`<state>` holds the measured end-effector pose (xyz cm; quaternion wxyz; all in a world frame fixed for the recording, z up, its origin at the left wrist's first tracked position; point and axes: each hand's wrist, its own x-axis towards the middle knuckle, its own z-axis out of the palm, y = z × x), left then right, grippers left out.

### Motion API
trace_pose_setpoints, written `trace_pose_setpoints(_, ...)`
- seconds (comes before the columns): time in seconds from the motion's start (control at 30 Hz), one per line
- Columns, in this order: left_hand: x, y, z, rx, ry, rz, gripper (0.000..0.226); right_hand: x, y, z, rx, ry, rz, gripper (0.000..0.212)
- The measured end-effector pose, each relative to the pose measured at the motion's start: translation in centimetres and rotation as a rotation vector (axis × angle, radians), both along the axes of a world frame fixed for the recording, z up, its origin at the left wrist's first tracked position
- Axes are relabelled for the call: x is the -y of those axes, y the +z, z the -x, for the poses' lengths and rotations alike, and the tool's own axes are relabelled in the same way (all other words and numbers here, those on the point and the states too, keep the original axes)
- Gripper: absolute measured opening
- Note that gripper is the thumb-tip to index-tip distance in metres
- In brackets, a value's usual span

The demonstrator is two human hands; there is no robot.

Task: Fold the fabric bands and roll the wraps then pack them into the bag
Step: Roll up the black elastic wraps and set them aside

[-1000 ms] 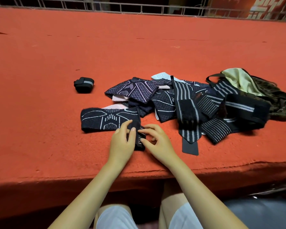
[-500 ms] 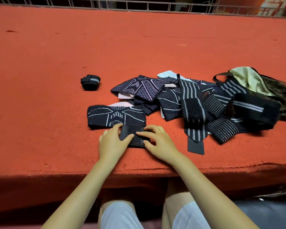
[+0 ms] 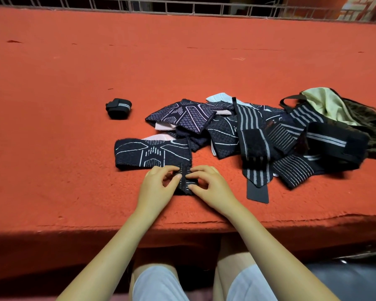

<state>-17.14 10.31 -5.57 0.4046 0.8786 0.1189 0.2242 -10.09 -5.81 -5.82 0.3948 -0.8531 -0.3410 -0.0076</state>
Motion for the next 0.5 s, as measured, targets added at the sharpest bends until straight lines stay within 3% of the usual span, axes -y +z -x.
trace_pose_setpoints(0.17,0.0,0.2,-0.4,-0.150,0.011,-0.054,0.047,-0.2,-0.3,0.1,0.020,-0.087,-0.048,0.022)
trace_pose_setpoints(0.3,-0.3,1.5,-1.6,-0.319,-0.043,-0.129,0.057,-0.1,-0.1,0.1,0.011,-0.188,-0.015,0.037)
trace_pose_setpoints(0.4,-0.6,1.6,-1.1,-0.272,-0.074,-0.092,0.049,0.0,0.1,0.3,0.018,-0.148,0.020,0.041)
trace_pose_setpoints(0.5,-0.9,0.9,-0.3,-0.156,-0.077,0.086,0.049,-0.2,0.4,0.4,0.026,-0.115,0.064,0.046)
